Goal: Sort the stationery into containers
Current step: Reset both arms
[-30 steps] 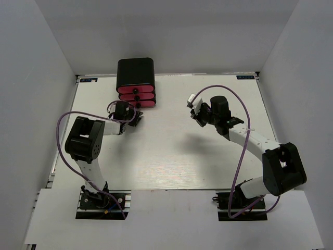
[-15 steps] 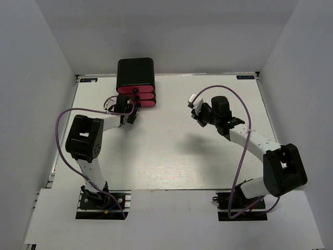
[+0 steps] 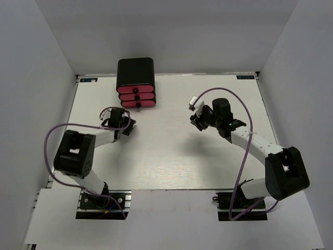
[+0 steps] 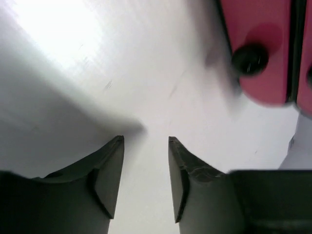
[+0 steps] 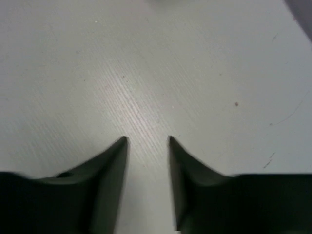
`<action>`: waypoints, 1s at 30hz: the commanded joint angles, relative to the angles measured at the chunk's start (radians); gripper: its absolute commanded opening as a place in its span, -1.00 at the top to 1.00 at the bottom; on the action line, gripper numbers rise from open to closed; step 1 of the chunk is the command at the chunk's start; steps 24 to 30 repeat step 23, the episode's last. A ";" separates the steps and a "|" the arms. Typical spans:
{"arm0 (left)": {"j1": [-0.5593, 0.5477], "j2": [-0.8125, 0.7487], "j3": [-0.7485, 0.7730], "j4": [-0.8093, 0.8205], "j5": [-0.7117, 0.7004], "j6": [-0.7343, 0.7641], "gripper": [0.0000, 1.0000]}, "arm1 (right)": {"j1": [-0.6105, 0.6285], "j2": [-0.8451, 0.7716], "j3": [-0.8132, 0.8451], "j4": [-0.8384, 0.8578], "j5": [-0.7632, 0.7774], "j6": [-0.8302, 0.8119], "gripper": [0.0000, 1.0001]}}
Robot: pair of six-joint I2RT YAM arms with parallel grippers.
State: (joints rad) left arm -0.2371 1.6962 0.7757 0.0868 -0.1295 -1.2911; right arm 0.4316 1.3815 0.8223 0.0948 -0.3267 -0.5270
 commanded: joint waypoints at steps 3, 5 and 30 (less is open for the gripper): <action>-0.004 -0.365 -0.185 0.025 0.097 0.268 -0.31 | -0.007 -0.062 -0.018 -0.046 -0.038 0.027 -0.51; -0.004 -0.491 -0.249 0.007 0.111 0.367 -0.59 | -0.007 -0.087 -0.025 -0.053 -0.041 0.065 -0.67; -0.004 -1.247 -0.236 -0.501 0.114 0.598 -0.98 | -0.007 -0.252 -0.098 -0.106 0.113 0.357 -0.79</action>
